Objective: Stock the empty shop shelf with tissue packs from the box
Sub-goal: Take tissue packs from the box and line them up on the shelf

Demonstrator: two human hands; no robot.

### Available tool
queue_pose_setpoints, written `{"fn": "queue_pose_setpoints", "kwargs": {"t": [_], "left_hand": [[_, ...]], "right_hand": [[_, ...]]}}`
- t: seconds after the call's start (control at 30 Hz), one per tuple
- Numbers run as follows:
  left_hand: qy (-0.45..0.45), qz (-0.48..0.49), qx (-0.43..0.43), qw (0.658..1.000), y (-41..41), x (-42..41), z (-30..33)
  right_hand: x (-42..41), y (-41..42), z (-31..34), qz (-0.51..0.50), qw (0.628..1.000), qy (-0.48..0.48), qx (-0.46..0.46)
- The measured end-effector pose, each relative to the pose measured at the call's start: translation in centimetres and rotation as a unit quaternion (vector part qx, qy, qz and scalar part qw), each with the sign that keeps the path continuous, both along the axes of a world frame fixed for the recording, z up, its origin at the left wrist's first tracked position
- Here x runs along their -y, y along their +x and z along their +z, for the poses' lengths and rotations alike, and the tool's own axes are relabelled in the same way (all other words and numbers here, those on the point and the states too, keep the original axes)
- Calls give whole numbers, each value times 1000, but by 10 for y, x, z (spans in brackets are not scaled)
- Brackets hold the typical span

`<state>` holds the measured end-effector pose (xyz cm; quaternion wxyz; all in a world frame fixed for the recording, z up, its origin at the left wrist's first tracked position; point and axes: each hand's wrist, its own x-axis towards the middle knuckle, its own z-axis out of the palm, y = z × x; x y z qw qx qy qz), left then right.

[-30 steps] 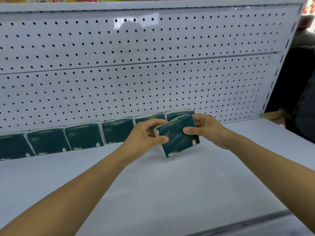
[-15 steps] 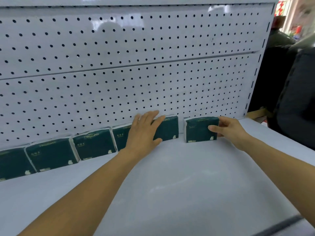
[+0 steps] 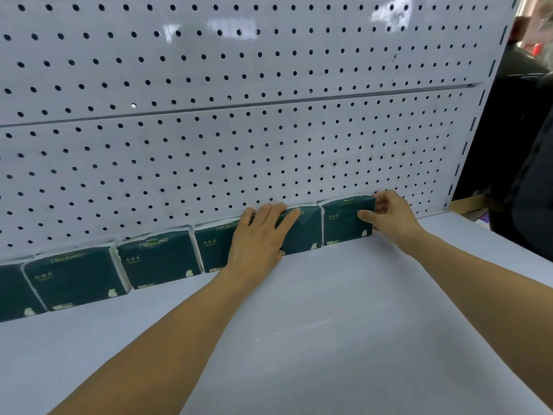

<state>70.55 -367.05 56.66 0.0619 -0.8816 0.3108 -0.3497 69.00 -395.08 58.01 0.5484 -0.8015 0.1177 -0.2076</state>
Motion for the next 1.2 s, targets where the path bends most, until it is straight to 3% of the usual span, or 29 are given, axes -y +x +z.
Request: {"fn": "queue_pose_setpoints", "kwargs": {"t": [0.2, 0.33, 0.5, 0.67, 0.87, 1.07, 1.2], "left_hand": [[17, 23, -10, 1000, -4, 0, 2], [47, 58, -64, 995, -19, 4, 13], [36, 111, -100, 988, -46, 2, 35], [-12, 123, -83, 989, -104, -25, 52], [-79, 86, -14, 993, -199, -76, 44], [-175, 136, -9, 975, -302, -140, 22], [-189, 186, -5, 964, -355, -200, 6]], "right_hand": [[-5, -5, 2, 7, 999, -43, -28], [-13, -19, 7, 10, 994, -56, -90], [-33, -52, 21, -8, 944, -281, -171], [-69, -118, 29, -14, 890, -452, -50], [-128, -202, 22, 46, 875, -447, 181], [-203, -263, 7, 126, 854, -454, 222], [-260, -294, -5, 184, 844, -441, 245]]}}
